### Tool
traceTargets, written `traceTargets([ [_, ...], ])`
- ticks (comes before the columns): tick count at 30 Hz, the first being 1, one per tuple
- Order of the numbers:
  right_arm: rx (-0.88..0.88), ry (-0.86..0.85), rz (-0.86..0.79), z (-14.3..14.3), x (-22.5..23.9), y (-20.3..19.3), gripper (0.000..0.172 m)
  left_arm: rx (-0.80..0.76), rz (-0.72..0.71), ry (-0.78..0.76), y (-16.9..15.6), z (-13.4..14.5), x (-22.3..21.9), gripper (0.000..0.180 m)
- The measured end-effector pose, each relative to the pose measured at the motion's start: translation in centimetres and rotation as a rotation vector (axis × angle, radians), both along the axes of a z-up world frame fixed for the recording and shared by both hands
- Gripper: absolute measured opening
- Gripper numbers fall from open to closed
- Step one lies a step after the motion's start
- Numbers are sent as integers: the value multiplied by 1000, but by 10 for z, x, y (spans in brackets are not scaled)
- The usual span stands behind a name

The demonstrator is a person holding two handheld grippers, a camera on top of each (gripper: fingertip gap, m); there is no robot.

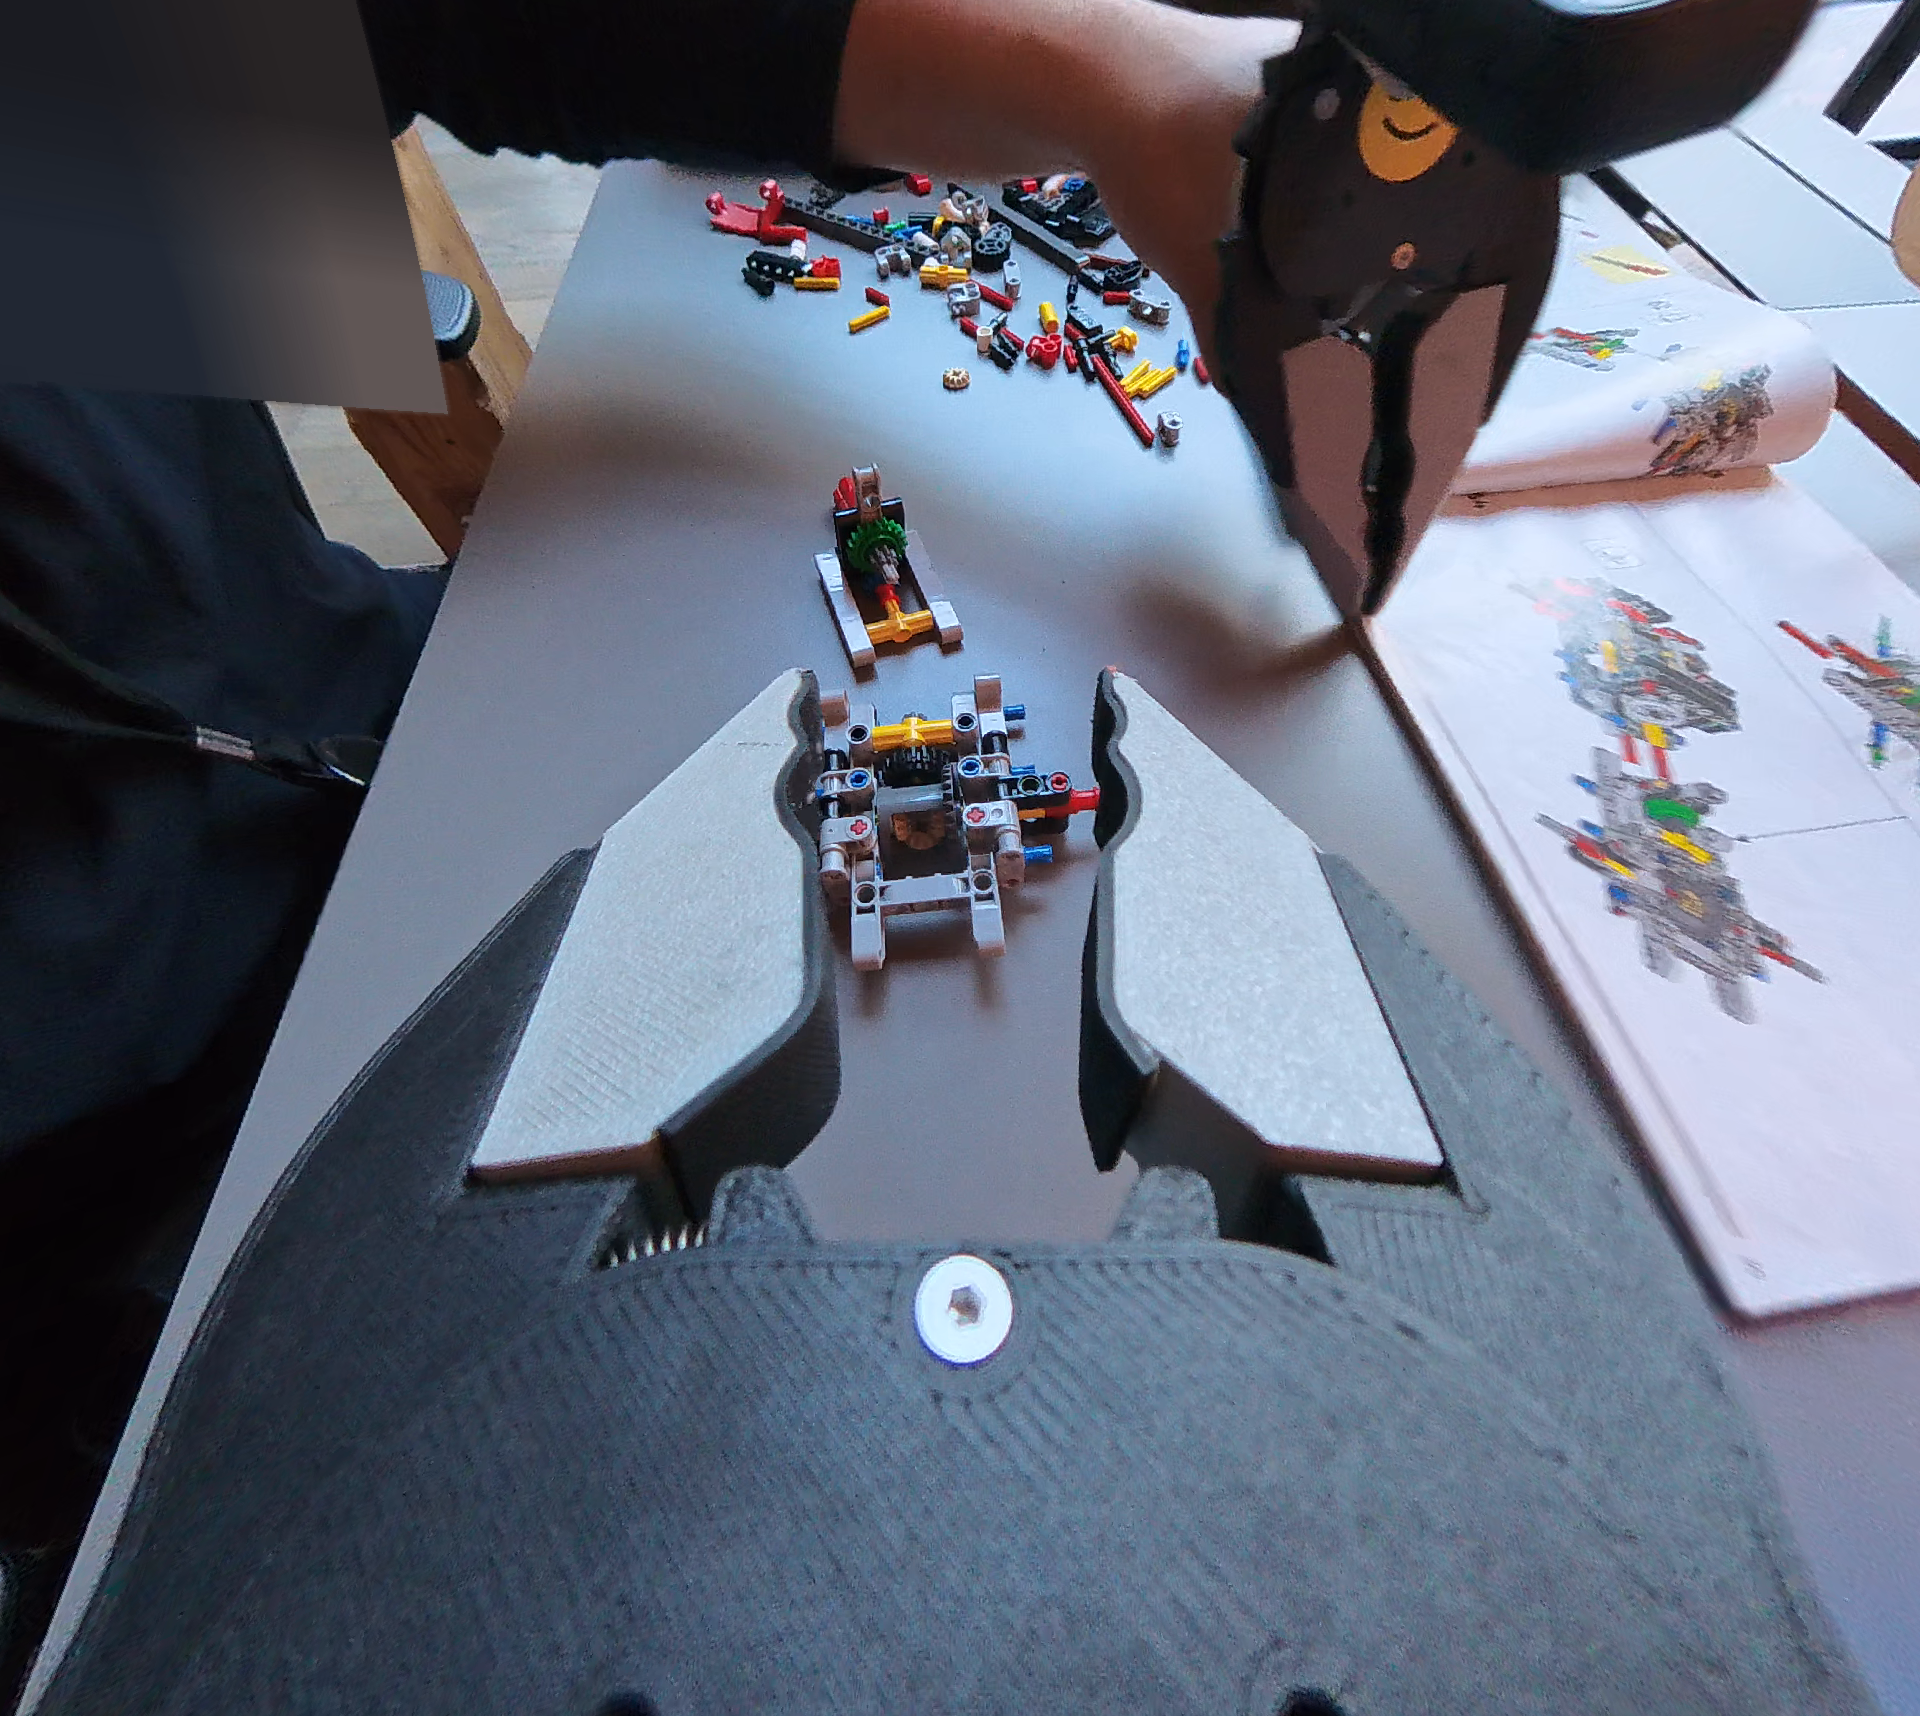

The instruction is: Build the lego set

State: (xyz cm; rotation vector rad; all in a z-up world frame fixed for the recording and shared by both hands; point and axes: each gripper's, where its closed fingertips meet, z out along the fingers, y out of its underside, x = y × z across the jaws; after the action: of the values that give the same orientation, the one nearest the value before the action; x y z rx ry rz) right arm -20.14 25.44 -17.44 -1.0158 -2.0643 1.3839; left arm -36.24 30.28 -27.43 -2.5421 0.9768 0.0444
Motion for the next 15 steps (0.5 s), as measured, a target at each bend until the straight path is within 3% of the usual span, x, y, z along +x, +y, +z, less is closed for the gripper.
traceTargets([
  [6,-1,5,-29,0,0,6,45,-78,-56,-63,-48,1,13,0],
  [10,-26,12,-58,1,-3,11,44,-22,-21,-99,-61,6,18,0],
  [12,-34,33,-81,2,-6,15,44,35,29,-188,-64,25,22,3],
  [15,-16,74,-133,3,-10,24,45,225,91,-443,-75,81,39,13],
])
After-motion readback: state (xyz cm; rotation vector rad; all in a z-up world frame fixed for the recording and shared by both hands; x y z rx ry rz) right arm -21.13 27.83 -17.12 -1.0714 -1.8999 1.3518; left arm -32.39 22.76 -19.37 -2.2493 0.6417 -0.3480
